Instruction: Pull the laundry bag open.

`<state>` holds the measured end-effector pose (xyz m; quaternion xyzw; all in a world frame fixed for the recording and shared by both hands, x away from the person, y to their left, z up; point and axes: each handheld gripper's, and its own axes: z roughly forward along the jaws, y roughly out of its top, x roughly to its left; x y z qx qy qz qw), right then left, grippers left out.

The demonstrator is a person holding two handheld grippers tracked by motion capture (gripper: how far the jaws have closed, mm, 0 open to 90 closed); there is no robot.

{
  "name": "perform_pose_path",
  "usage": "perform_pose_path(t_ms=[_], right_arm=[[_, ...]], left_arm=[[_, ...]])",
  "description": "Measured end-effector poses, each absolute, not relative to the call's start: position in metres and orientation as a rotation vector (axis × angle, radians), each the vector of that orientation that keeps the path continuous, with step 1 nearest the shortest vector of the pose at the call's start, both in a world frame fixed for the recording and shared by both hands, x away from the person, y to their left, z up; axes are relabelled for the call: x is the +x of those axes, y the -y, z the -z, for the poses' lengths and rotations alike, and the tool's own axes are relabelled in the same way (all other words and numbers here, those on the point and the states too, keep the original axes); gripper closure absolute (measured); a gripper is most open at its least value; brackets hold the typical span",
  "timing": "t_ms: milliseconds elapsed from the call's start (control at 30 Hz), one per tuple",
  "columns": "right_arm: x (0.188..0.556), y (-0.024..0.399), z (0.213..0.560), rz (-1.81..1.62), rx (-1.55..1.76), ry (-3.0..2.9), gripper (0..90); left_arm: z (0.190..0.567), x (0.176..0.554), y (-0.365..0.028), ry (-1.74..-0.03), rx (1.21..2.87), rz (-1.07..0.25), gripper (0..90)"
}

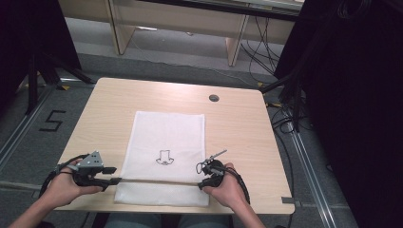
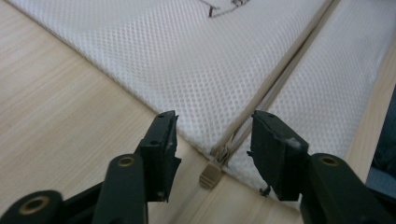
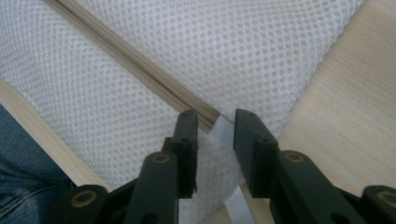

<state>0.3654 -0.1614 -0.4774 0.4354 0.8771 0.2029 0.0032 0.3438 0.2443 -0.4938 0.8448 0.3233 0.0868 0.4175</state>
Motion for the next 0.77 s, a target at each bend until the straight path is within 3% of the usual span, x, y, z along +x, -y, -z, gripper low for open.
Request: perform_pose_path(t_ms=[133, 333, 767], right_arm=[[0.365, 0.161, 0.476, -0.686, 1.342, -2.731, 62.4], [0.361, 0.162, 0.47, -0.703, 1.386, -2.688, 60.5], [0.362, 0.169, 0.47, -0.774, 1.355, -2.669, 58.2]], left_arm=[[0.494, 0.352, -0.237, -0.857, 2.062, -0.21, 46.6], [0.494, 0.359, -0.231, -0.911, 2.004, -0.273, 40.5], [0.495, 0.362, -0.243, -0.974, 1.986, -0.307, 41.0]])
